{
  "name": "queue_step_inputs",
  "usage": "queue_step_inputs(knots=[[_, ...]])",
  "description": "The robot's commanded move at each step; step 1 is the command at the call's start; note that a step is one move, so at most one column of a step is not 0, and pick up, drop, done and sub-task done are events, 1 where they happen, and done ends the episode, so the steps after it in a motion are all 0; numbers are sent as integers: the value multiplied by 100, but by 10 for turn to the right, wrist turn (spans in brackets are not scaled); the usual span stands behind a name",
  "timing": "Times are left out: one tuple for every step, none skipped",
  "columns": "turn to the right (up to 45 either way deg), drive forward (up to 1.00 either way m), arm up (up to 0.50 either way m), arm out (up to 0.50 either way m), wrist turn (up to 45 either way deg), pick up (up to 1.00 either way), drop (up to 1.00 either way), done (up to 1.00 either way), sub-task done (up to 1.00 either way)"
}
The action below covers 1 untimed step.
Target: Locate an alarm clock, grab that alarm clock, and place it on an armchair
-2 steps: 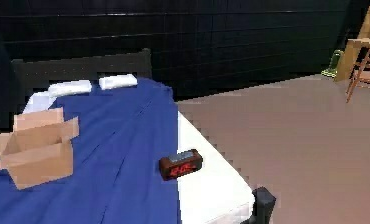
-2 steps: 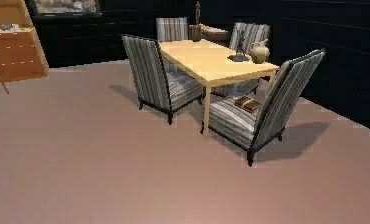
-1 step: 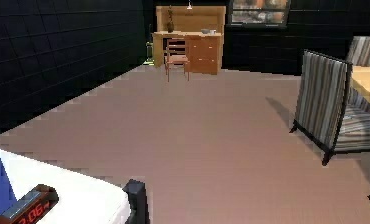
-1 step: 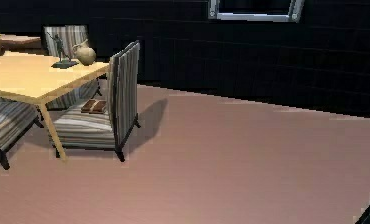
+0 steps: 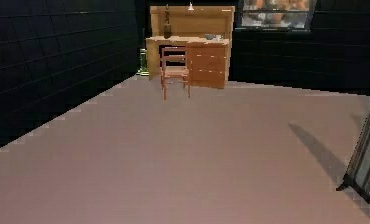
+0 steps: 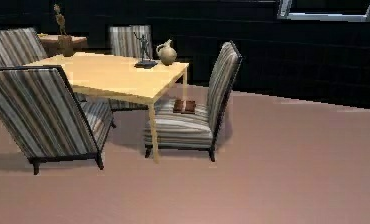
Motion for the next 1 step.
queue_step_inputs(knots=[[-180, 0, 0, 0, 0, 0, 0, 0, 0]])
